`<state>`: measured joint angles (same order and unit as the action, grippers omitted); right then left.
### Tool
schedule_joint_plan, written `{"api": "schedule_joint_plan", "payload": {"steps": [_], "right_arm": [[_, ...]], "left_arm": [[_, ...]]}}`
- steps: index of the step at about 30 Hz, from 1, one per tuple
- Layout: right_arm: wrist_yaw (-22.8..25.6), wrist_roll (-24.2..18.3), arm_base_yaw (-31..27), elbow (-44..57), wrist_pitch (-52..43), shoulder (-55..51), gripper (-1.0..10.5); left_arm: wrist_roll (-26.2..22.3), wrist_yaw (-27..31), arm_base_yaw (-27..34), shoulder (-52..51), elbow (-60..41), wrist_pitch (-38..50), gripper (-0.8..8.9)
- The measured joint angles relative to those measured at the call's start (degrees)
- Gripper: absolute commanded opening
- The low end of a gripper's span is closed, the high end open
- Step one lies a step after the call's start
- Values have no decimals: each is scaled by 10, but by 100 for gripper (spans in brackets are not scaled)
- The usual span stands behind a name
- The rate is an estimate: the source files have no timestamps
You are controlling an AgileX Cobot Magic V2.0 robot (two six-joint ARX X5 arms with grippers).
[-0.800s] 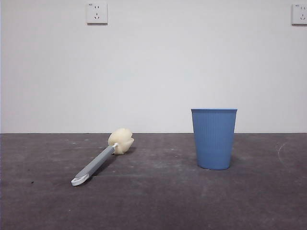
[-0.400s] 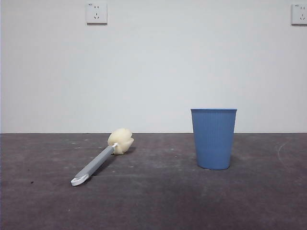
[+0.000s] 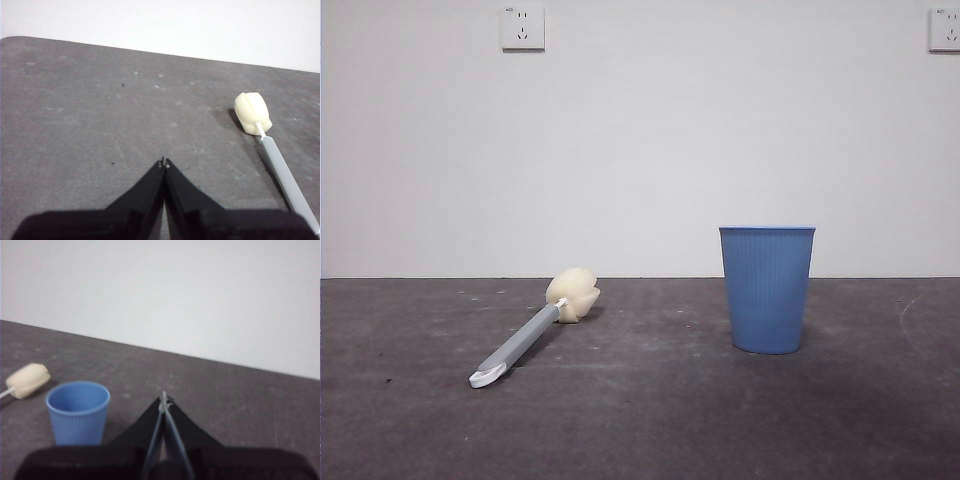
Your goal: Pick up the cup brush,pick up the cup,insert the brush into the cup,clean the cup,put the cup brush back,put the cup back to the fixed position on the table
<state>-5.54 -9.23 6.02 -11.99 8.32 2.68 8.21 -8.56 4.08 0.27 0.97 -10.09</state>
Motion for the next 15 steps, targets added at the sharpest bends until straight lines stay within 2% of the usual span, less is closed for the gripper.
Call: {"api": "schedule_joint_plan", "payload": {"steps": [15], "right_arm": [[1,71,-23,109,15,-24,2]], "left_arm": [[0,0,0,0,0,0,-1]]}}
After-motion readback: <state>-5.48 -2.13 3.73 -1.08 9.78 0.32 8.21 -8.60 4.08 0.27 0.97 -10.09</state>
